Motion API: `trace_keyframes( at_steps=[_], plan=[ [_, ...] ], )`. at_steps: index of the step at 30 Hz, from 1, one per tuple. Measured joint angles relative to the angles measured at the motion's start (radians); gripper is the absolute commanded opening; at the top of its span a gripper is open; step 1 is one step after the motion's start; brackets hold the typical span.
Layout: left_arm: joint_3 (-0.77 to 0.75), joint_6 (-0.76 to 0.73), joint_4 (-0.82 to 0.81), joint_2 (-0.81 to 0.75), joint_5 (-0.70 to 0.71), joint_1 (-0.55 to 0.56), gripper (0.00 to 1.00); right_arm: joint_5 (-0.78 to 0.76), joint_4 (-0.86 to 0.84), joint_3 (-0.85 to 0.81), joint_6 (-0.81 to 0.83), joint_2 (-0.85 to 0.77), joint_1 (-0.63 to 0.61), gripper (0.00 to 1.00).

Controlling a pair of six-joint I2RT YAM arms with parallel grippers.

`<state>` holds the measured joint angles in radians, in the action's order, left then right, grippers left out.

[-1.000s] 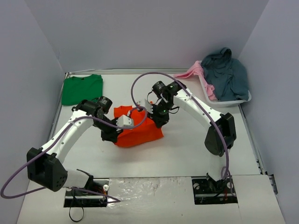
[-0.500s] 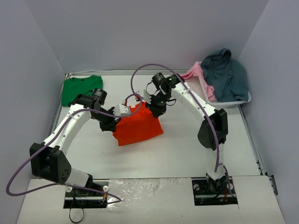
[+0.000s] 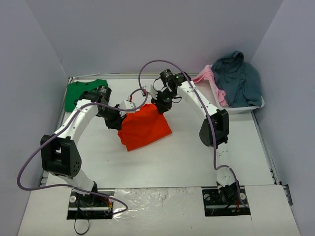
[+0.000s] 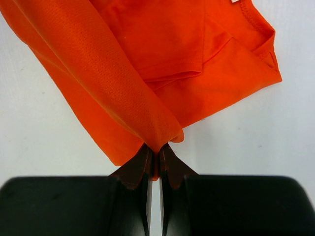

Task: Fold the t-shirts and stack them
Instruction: Fold the long partially folded tshirt into a neat square

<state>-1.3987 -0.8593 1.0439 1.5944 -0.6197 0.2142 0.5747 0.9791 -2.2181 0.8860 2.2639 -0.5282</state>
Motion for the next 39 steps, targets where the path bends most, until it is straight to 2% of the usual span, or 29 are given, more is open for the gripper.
trace_keyframes(
  at_steps=[5,9,10,11,12,13,14,18,22,26,30,34,39],
  plan=[
    [-0.046,0.005,-0.038,0.043,0.009,-0.025,0.02,0.024,-0.039,-0.096,0.003,0.065,0.026,0.00],
    [-0.073,0.015,-0.077,0.080,0.026,-0.046,0.02,0.044,-0.069,-0.244,0.005,0.171,0.037,0.00],
    [-0.076,0.023,-0.093,0.090,0.033,-0.053,0.04,0.050,-0.098,-0.272,0.000,0.198,0.038,0.22],
    [-0.076,0.030,-0.108,0.098,0.043,-0.059,0.52,0.056,-0.129,-0.290,-0.012,0.226,0.039,0.37],
    [-0.076,0.040,-0.128,0.106,0.060,-0.066,0.92,0.058,-0.166,-0.302,-0.025,0.250,0.039,0.46],
    [-0.073,0.058,-0.152,0.111,0.076,-0.072,0.94,0.061,-0.220,-0.307,-0.043,0.276,0.040,0.55],
    [-0.061,0.091,-0.194,0.114,0.103,-0.080,0.94,0.062,-0.269,-0.310,-0.064,0.304,0.041,0.58],
    [0.009,0.193,-0.354,0.126,0.225,-0.108,0.94,0.024,-0.459,-0.308,-0.166,0.410,0.044,0.64],
    [0.092,0.278,-0.470,0.135,0.313,-0.120,0.94,-0.027,-0.569,-0.209,-0.237,0.403,0.044,0.69],
    [0.131,0.329,-0.522,0.115,0.350,-0.120,0.94,-0.129,-0.676,0.003,-0.270,0.268,0.044,0.70],
    [0.173,0.357,-0.570,0.027,0.362,-0.120,0.94,-0.227,-0.747,0.220,-0.288,0.096,0.044,0.71],
    [0.211,0.375,-0.602,-0.081,0.384,-0.121,0.94,-0.321,-0.817,0.359,-0.285,-0.064,0.037,0.72],
    [0.234,0.455,-0.620,-0.132,0.373,-0.148,0.94,-0.476,-0.870,0.508,-0.243,-0.270,-0.016,0.80]
  ],
)
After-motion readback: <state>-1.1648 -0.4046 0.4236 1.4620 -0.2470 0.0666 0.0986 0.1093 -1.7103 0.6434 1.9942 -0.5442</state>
